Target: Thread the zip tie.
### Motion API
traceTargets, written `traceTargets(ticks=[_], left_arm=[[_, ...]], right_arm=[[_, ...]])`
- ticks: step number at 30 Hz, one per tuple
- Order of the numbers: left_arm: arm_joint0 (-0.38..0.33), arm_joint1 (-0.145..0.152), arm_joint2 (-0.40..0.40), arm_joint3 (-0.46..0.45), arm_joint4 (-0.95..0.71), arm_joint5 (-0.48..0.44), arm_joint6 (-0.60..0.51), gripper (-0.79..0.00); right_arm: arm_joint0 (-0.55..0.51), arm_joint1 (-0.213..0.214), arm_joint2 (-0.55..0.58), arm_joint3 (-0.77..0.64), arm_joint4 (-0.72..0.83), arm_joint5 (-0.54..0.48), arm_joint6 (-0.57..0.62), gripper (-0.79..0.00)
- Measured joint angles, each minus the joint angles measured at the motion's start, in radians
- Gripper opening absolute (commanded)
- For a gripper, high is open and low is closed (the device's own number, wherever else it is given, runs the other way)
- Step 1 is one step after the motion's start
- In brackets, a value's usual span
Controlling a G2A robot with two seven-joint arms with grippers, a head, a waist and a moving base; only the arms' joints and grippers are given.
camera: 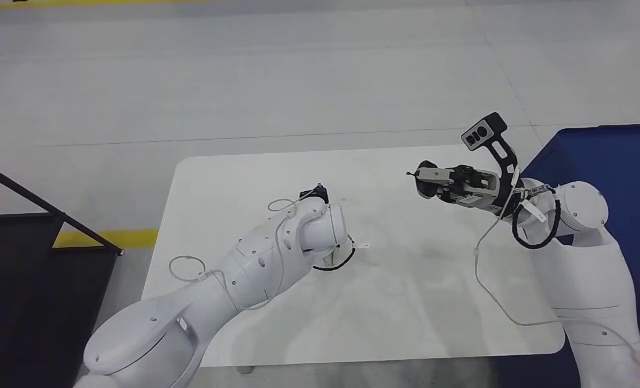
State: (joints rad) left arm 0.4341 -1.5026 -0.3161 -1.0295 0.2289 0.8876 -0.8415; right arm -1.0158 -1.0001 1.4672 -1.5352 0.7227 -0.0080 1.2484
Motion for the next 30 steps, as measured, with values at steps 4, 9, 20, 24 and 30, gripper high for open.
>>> traceTargets(ticks=[4, 9, 20, 24, 30], left_arm=[[0.006, -0.001, -0.011, -0.001, 0.008, -0.009, 0.003, -0.674], [0.01, -0.004, -0.02, 0.024, 0.02, -0.02, -0.006, -0.668], [0.021, -0.017, -0.038, 0.053, 0.048, -0.037, -0.004, -0.668], [0.024, -0.022, -0.044, 0.06, 0.055, -0.04, -0.007, -0.671], [0.023, -0.035, -0.046, 0.085, 0.065, -0.048, -0.025, -0.705]], right_arm=[[0.0, 0.0, 0.0, 0.0, 0.0, 0.0, 0.0, -0.785], [0.0, 0.0, 0.0, 0.0, 0.0, 0.0, 0.0, -0.785], [0.0, 0.0, 0.0, 0.0, 0.0, 0.0, 0.0, -0.785], [0.0, 0.0, 0.0, 0.0, 0.0, 0.0, 0.0, -0.785], [0.0, 0.0, 0.0, 0.0, 0.0, 0.0, 0.0, -0.785]])
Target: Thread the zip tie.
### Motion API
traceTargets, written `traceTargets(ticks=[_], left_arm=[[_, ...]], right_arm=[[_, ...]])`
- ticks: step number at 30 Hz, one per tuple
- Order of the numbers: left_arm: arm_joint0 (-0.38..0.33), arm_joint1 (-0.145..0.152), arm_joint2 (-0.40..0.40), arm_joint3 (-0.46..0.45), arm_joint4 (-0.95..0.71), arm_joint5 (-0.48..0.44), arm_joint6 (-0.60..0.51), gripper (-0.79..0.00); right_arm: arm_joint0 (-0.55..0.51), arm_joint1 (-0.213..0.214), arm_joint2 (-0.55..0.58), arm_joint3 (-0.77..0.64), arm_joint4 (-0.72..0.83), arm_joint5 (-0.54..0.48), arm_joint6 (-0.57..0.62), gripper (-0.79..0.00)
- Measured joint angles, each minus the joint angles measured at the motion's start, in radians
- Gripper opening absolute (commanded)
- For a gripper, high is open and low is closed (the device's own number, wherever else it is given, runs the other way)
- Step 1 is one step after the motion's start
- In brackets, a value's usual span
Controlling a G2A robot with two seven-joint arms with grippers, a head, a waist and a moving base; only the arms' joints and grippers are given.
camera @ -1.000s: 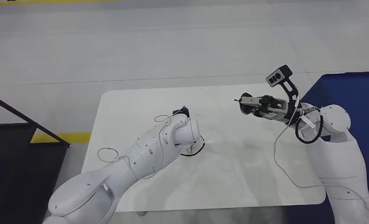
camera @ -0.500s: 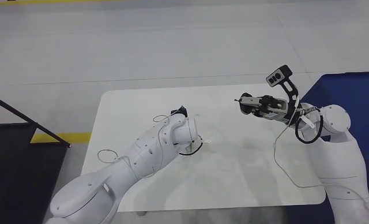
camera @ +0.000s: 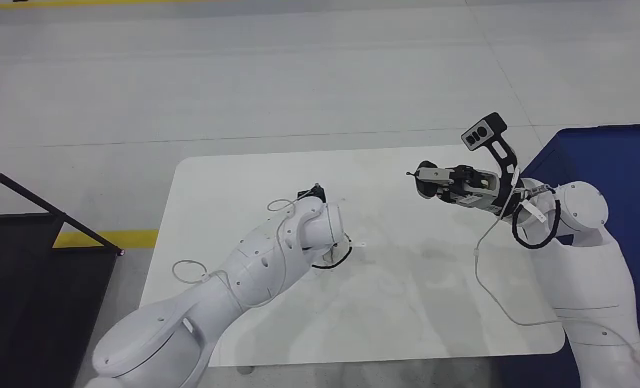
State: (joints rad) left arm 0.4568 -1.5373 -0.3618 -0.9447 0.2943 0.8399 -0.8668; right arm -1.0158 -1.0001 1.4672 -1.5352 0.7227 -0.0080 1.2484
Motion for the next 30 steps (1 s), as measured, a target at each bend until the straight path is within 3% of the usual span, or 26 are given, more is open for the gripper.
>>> traceTargets(ticks=[5, 10, 19, 25, 30], left_arm=[[0.0, -0.011, -0.004, 0.015, 0.007, -0.007, -0.006, -0.708], [-0.001, -0.02, -0.008, 0.03, 0.017, -0.01, -0.014, -0.785], [-0.008, -0.03, -0.02, 0.033, 0.041, 0.004, -0.036, -0.785], [-0.005, -0.009, -0.024, -0.038, 0.092, 0.047, -0.069, -0.785], [0.031, 0.034, -0.046, -0.165, 0.102, 0.08, -0.034, -0.785]], right_arm=[[0.0, 0.0, 0.0, 0.0, 0.0, 0.0, 0.0, -0.785], [0.0, 0.0, 0.0, 0.0, 0.0, 0.0, 0.0, -0.785], [0.0, 0.0, 0.0, 0.0, 0.0, 0.0, 0.0, -0.785], [0.0, 0.0, 0.0, 0.0, 0.0, 0.0, 0.0, -0.785], [0.0, 0.0, 0.0, 0.0, 0.0, 0.0, 0.0, -0.785]])
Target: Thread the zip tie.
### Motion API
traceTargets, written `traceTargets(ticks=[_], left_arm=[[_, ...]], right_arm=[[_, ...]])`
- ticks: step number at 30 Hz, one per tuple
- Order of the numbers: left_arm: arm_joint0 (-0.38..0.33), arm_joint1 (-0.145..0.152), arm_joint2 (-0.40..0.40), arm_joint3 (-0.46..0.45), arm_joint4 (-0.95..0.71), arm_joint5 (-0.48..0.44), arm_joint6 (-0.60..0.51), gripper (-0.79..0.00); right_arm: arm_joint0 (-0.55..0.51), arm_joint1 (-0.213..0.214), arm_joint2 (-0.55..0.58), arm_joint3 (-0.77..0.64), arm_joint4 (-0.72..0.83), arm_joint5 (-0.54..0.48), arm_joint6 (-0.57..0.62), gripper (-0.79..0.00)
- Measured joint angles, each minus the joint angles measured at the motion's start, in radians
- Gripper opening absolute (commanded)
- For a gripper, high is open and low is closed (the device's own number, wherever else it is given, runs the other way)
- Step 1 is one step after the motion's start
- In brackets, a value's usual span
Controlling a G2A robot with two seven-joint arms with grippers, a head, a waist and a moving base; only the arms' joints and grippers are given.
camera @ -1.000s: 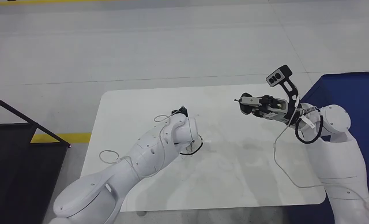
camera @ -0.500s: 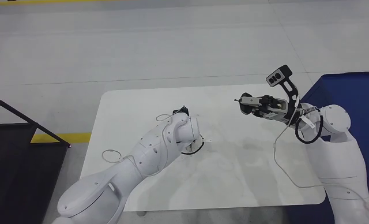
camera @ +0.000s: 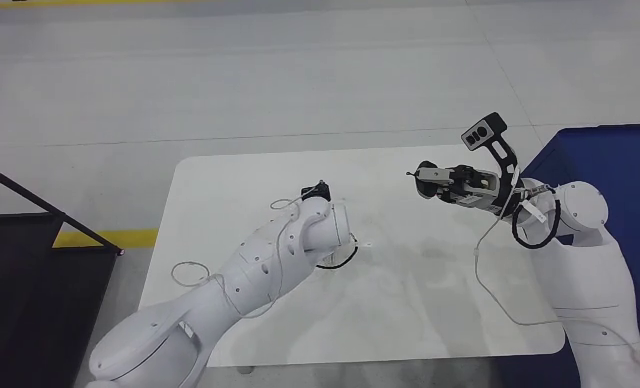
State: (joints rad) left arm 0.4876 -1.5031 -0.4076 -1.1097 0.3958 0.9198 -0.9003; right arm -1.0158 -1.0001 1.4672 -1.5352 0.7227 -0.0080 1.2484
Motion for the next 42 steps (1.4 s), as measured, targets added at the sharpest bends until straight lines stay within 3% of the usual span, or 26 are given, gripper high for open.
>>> traceTargets(ticks=[4, 9, 13, 14, 19, 22, 25, 28, 31, 33, 42], left_arm=[[0.048, 0.054, -0.026, -0.163, 0.005, 0.051, 0.051, -0.785], [0.145, 0.152, -0.103, -0.44, 0.097, 0.094, 0.094, -0.785], [0.309, 0.222, -0.227, -0.707, 0.241, 0.092, 0.145, -0.785], [0.338, 0.227, -0.238, -0.747, 0.256, 0.092, 0.154, -0.785], [0.336, 0.226, -0.238, -0.745, 0.257, 0.092, 0.155, -0.785], [0.362, 0.226, -0.241, -0.758, 0.306, 0.087, 0.225, -0.785], [0.426, 0.216, -0.282, -0.862, 0.344, 0.093, 0.392, -0.785], [0.542, 0.193, -0.343, -0.992, 0.271, 0.047, 0.635, -0.785], [0.651, 0.169, -0.351, -0.987, 0.198, -0.064, 0.885, -0.785], [0.674, 0.158, -0.333, -0.965, 0.177, -0.088, 0.961, -0.785], [0.695, 0.154, -0.299, -0.948, 0.226, -0.116, 0.979, -0.785]], right_arm=[[0.0, 0.0, 0.0, 0.0, 0.0, 0.0, 0.0, -0.785], [0.0, 0.0, 0.0, 0.0, 0.0, 0.0, 0.0, -0.785], [0.0, 0.0, 0.0, 0.0, 0.0, 0.0, 0.0, -0.785], [0.0, 0.0, 0.0, 0.0, 0.0, 0.0, 0.0, -0.785], [0.0, 0.0, 0.0, -0.001, 0.0, 0.0, -0.001, -0.785], [-0.019, 0.003, -0.004, -0.013, 0.001, 0.051, -0.001, -0.785], [-0.036, 0.016, 0.004, -0.006, 0.004, 0.19, 0.095, -0.785], [-0.052, 0.034, 0.009, 0.019, -0.053, 0.315, 0.212, -0.785], [-0.076, 0.047, -0.015, 0.06, -0.024, 0.346, 0.241, -0.785], [-0.07, 0.053, -0.004, 0.06, 0.002, 0.383, 0.194, -0.785], [-0.084, 0.05, -0.001, 0.0, -0.008, 0.384, 0.094, -0.785]])
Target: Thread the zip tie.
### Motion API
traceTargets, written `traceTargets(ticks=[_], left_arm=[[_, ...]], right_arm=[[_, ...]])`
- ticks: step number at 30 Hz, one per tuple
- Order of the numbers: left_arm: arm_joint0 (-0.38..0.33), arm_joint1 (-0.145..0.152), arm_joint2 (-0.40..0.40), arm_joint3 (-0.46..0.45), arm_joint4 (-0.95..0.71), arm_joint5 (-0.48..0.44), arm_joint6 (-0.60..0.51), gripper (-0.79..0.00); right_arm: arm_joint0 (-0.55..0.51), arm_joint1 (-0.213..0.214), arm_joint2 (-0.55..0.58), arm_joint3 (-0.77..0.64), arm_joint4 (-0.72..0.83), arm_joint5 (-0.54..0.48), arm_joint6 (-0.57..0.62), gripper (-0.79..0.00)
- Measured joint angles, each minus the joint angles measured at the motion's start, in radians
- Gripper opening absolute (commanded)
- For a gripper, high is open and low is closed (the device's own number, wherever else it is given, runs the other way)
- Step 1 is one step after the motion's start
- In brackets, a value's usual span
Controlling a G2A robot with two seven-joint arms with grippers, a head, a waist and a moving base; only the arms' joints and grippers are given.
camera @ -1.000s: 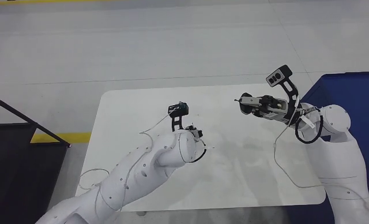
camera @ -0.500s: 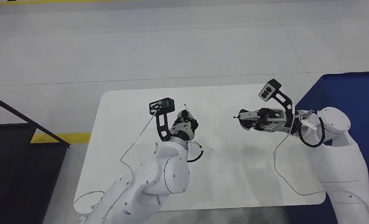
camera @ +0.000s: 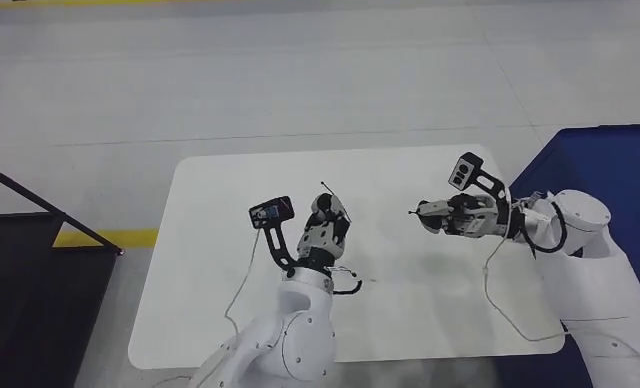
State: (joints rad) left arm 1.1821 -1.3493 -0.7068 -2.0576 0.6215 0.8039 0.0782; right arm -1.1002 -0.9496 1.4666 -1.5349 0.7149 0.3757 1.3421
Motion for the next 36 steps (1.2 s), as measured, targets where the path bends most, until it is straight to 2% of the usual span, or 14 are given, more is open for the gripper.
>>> traceTargets(ticks=[5, 8, 36], left_arm=[[0.034, -0.021, 0.076, 0.004, 0.12, 0.004, 0.112, -0.785], [0.05, -0.031, 0.08, 0.004, 0.154, 0.035, 0.168, -0.785], [0.05, -0.032, 0.079, 0.003, 0.153, 0.036, 0.169, -0.785]], right_arm=[[-0.029, 0.0, -0.036, -0.013, -0.055, -0.049, -0.058, -0.785], [-0.034, 0.0, -0.049, -0.021, -0.077, -0.062, -0.064, -0.785], [-0.034, 0.0, -0.049, -0.022, -0.076, -0.062, -0.064, -0.785]])
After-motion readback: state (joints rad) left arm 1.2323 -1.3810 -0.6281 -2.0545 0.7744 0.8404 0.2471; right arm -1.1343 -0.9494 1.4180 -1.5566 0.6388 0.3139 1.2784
